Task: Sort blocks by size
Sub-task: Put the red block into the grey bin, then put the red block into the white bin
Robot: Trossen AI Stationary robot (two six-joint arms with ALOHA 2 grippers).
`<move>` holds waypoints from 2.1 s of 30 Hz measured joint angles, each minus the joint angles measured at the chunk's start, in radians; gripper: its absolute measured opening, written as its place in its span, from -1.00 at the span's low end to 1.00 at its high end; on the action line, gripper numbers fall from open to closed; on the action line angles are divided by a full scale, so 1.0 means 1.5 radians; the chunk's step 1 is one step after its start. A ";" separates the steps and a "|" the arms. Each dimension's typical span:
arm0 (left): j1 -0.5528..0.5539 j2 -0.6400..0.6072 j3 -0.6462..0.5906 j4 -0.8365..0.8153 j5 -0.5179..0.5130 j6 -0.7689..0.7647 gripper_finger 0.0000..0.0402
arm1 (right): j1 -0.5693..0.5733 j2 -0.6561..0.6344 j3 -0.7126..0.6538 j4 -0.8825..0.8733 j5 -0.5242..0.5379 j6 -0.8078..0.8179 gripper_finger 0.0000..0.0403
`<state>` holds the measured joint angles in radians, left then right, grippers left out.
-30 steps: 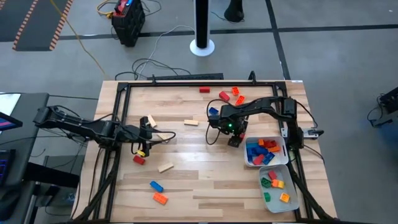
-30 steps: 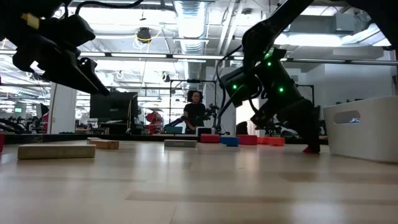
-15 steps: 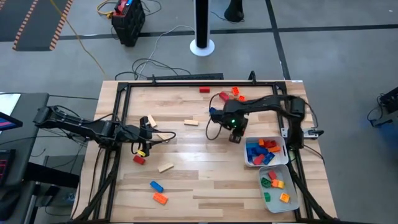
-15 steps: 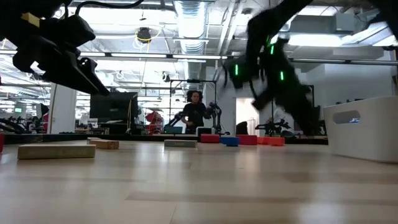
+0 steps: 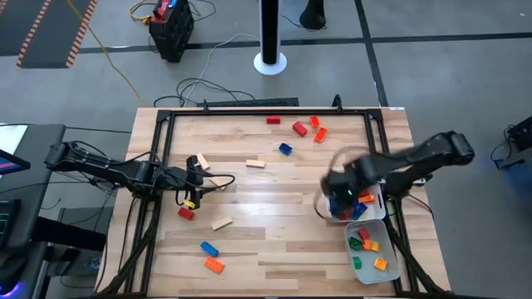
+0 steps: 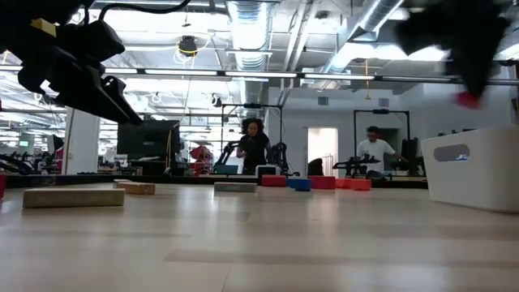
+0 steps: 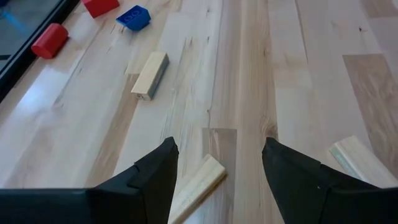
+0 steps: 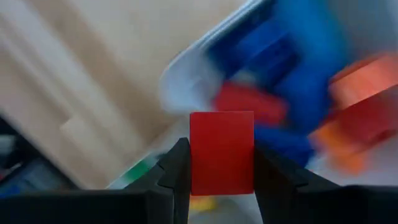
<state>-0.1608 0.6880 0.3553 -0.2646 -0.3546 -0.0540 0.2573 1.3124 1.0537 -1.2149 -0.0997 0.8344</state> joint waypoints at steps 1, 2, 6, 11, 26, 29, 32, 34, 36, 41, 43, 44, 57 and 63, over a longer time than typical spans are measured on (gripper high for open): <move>0.000 0.000 0.000 0.000 0.000 -0.001 0.12 | 0.037 -0.005 -0.012 0.008 -0.020 0.044 -0.24; 0.000 0.000 0.000 0.000 0.000 -0.002 0.12 | 0.073 -0.007 -0.022 0.023 -0.034 0.087 -0.24; 0.000 0.000 0.000 0.001 0.000 -0.003 0.12 | 0.202 -0.011 -0.034 0.069 -0.048 0.227 -0.24; 0.000 0.000 0.000 0.018 -0.001 -0.005 0.12 | 0.308 -0.010 -0.051 0.086 -0.015 0.395 -0.20; -0.011 0.012 0.028 -0.075 0.094 -0.136 0.12 | 0.381 -0.012 -0.048 0.066 0.058 0.576 0.59; -0.039 0.039 0.056 -0.124 0.094 -0.183 0.12 | 0.374 -0.012 -0.038 0.054 0.194 0.525 0.54; -0.078 0.080 0.089 -0.159 0.094 -0.220 0.12 | 0.357 -0.010 -0.038 0.046 0.368 0.477 0.51; -0.105 0.113 0.114 -0.205 0.095 -0.244 0.12 | 0.344 -0.002 -0.041 0.057 0.480 0.437 0.50; -0.134 0.148 0.141 -0.266 0.111 -0.267 0.12 | 0.328 0.012 -0.041 0.073 0.555 0.392 0.50; -0.212 0.242 0.185 -0.377 0.158 -0.299 0.12 | 0.282 0.057 -0.041 0.125 0.597 0.254 0.50; -0.239 0.281 0.193 -0.386 0.159 -0.291 0.12 | 0.258 0.076 -0.041 0.152 0.599 0.201 0.50; -0.251 0.299 0.195 -0.387 0.159 -0.287 0.12 | 0.248 0.084 -0.041 0.168 0.599 0.175 0.50; -0.316 0.471 0.204 -0.407 0.107 -0.236 0.12 | 0.187 0.106 -0.041 0.248 0.606 0.016 0.50; -0.319 0.500 0.204 -0.405 0.106 -0.223 -0.11 | 0.188 0.106 -0.041 0.254 0.606 0.016 0.50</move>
<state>-0.6388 1.4380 0.6609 -0.8716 -0.1958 -0.3889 0.5395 1.4719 0.9916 -0.8339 0.8093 0.8577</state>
